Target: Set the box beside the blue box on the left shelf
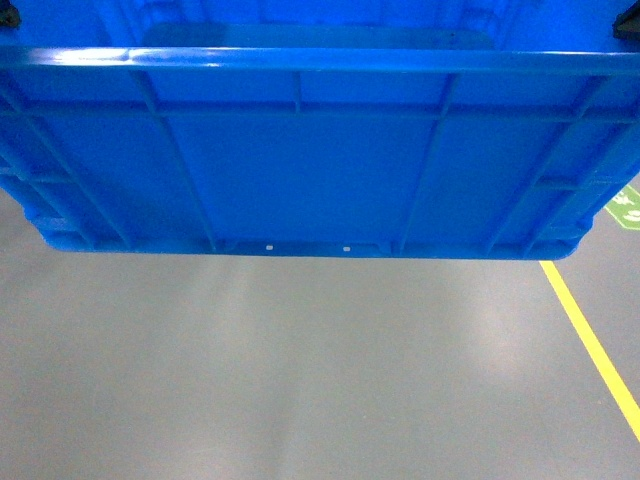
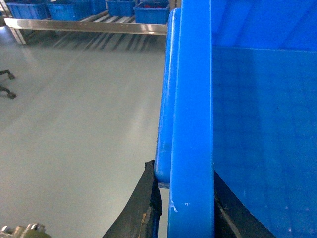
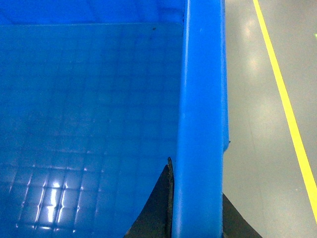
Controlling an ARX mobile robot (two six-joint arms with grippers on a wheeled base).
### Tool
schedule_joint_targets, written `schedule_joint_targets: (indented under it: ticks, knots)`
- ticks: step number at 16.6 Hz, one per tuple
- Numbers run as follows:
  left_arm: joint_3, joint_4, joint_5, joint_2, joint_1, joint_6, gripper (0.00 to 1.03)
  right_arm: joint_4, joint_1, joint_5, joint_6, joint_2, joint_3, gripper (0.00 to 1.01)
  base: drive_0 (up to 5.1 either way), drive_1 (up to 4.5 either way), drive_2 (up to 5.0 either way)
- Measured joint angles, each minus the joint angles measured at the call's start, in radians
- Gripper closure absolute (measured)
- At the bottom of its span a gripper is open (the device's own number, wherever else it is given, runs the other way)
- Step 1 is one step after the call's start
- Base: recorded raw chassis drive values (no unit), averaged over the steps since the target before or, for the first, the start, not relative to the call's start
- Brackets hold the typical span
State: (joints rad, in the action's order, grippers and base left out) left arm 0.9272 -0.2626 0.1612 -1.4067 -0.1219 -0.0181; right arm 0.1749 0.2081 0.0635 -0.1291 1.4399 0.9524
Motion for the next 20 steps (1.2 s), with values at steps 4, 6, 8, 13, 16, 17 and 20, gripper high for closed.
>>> schedule_joint_targets:
  ticks: [4, 6, 8, 13, 16, 17, 20]
  knots:
    - [-0.001, 0.003, 0.0, 0.0, -0.002, 0.0, 0.87, -0.005, -0.001, 0.002, 0.0, -0.001, 0.0, 0.94, -1.5, -1.52, -1.5]
    - [-0.001, -0.002, 0.0, 0.003, -0.003, 0.0, 0.87, 0.0, -0.001, 0.001, 0.0, -0.005, -0.001, 0.94, -1.5, -1.52, -1.5]
    - [-0.002, 0.001, 0.0, 0.003, -0.002, 0.0, 0.87, -0.001, -0.001, 0.0, 0.003, -0.005, -0.001, 0.94, -0.8, 1.37, -3.0]
    - [-0.002, -0.001, 0.001, 0.003, -0.002, -0.001, 0.87, 0.004, -0.001, 0.0, 0.004, -0.004, -0.001, 0.94, 0.0, 4.38, -4.3]
    - [-0.002, 0.002, 0.002, 0.003, -0.002, 0.0, 0.87, -0.001, -0.001, 0.0, 0.003, -0.003, -0.001, 0.94, 0.1, 4.46, -4.2]
    - [-0.002, 0.002, 0.002, 0.003, -0.002, 0.0, 0.87, -0.001, -0.001, 0.0, 0.003, -0.003, -0.001, 0.94, 0.1, 4.46, -4.2]
    - [-0.002, 0.002, 0.003, 0.003, -0.002, 0.0, 0.87, -0.003, -0.001, 0.0, 0.001, -0.003, -0.002, 0.94, 0.0, 4.36, -4.3]
